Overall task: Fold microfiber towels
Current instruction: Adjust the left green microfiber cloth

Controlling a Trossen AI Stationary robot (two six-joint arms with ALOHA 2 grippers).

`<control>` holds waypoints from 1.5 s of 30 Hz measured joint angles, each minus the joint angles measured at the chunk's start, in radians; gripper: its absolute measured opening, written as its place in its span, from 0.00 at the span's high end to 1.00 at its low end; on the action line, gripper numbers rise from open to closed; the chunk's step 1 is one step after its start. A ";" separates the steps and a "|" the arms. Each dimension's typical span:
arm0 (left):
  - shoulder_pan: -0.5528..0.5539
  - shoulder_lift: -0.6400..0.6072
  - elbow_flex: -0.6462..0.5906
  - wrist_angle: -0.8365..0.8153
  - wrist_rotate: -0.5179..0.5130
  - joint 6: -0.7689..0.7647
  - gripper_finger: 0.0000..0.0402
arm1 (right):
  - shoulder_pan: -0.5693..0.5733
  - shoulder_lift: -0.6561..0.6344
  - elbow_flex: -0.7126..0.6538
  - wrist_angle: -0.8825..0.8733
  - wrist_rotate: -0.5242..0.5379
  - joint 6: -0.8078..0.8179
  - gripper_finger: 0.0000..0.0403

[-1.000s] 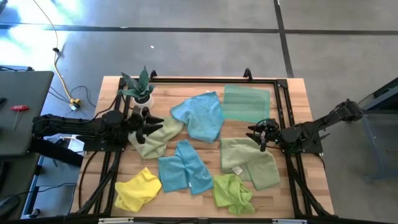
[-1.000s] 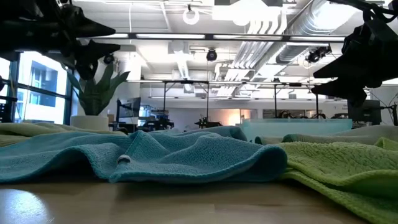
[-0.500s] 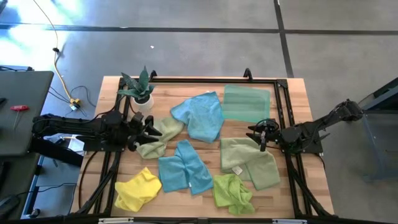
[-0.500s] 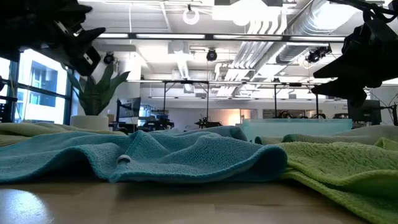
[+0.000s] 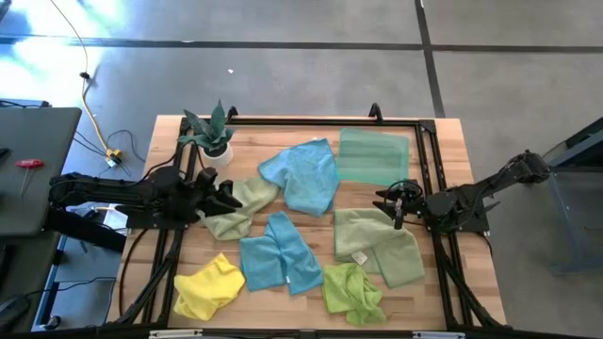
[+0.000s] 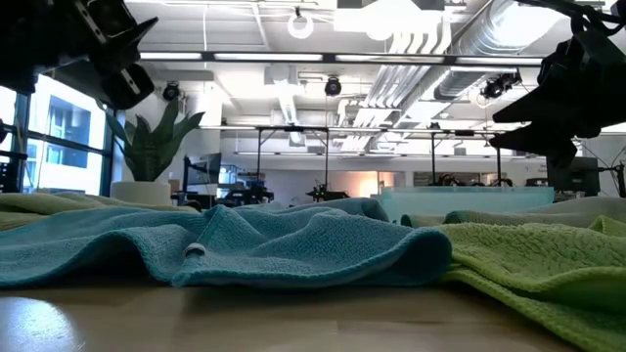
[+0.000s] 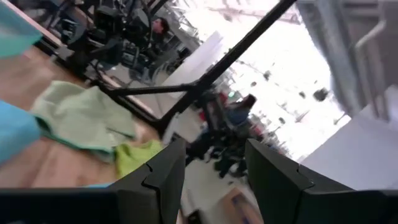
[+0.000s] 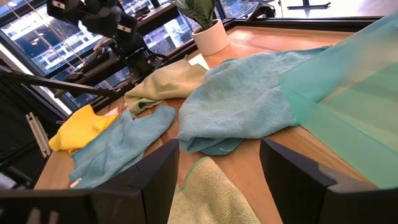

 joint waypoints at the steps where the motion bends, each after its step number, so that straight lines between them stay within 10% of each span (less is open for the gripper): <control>1: 0.000 0.000 0.000 0.015 -0.010 -0.022 0.61 | 0.000 0.000 0.000 0.000 0.000 0.000 0.46; 14: 0.000 0.001 0.024 0.313 -0.071 0.111 0.61 | 0.000 0.000 0.000 0.000 0.000 0.000 0.46; 30: -0.010 0.190 0.437 -0.262 0.117 0.303 0.61 | 0.000 0.000 0.000 0.000 0.000 0.000 0.46; 45: -0.295 0.593 0.665 -0.514 -0.288 0.411 0.61 | 0.000 0.000 0.000 0.000 0.000 0.000 0.46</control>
